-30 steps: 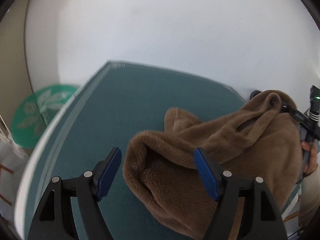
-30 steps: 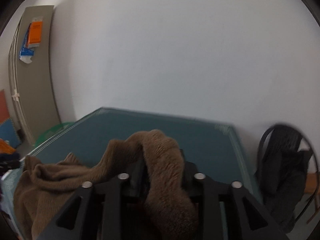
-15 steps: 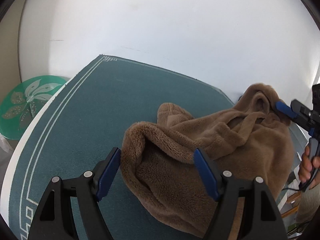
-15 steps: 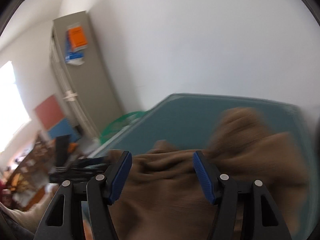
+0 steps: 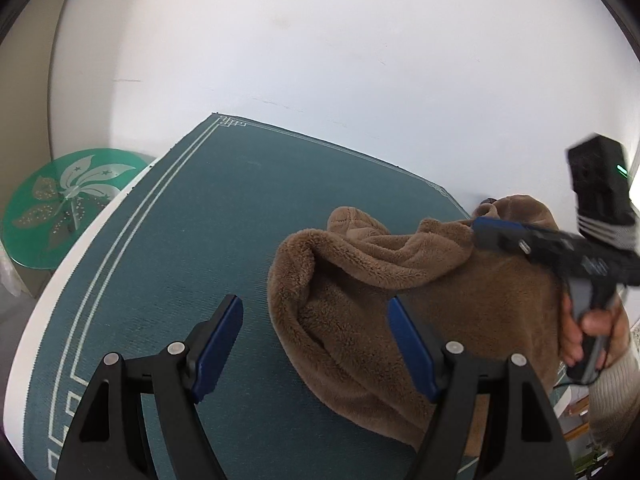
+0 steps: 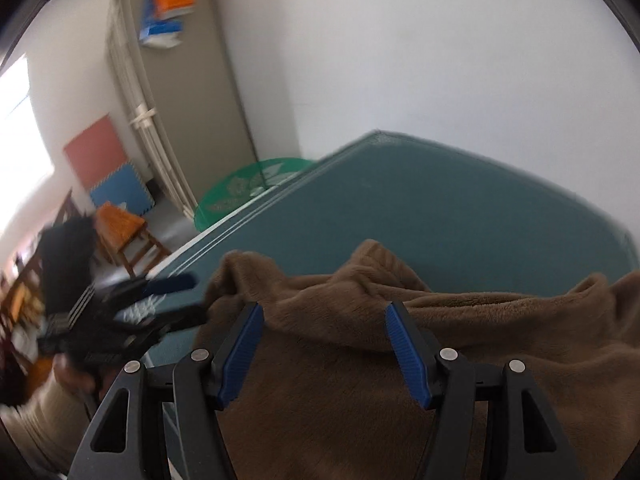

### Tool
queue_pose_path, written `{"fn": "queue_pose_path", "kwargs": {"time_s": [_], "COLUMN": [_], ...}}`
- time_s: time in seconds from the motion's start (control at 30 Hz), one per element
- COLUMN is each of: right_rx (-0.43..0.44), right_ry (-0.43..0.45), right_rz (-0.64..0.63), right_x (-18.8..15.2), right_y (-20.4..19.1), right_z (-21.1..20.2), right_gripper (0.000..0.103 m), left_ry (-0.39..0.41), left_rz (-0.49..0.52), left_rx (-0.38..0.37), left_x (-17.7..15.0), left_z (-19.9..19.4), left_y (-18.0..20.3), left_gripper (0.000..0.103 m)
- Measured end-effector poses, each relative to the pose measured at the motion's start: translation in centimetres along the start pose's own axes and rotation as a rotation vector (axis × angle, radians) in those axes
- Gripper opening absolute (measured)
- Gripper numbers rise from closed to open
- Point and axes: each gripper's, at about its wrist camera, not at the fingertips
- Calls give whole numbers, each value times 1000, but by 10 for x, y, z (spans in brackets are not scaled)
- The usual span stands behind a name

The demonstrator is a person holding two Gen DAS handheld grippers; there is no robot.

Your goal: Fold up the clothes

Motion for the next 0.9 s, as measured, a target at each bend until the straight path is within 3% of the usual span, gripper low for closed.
{"fn": "queue_pose_path", "kwargs": {"time_s": [0.07,0.23,0.33,0.47,0.53,0.6,0.67,0.77,0.9], "right_rx": [19,209,314,401,391,351,327,329,322], "right_ry": [-40,-228,-251,-211,-183,-180,-187,-113,60], "right_rz": [18,-1,21,116,141,142,162,179,164], "right_x": [6,-4,-12,-9,-5,-2,-5,-5,6], "right_y": [11,4,6,22,29,34,41,48,61], "right_z": [16,48,49,54,61,68,74,62,12], "right_gripper": [65,65,65,65,60,36,19,16,15], "left_ry": [6,16,9,-3,-4,-5,-8,-6,-7], "left_rz": [-3,-16,-32,-32,-11,14,32,58,108], "left_rx": [4,26,35,30,28,32,49,68,68], "left_x": [1,3,3,6,6,5,5,6,13], "left_z": [-3,-7,-5,3,6,8,9,5,5], "left_y": [-2,-12,-18,-19,-14,-10,-8,-6,1], "left_gripper": [79,79,79,79,79,79,79,79,79]}}
Point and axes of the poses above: each gripper's, at about its wrist camera, not at the fingertips, and z roughly the way its jaws point, y to its right, x to its top, and after that the axes turned 7 degrees about -z, right-handed
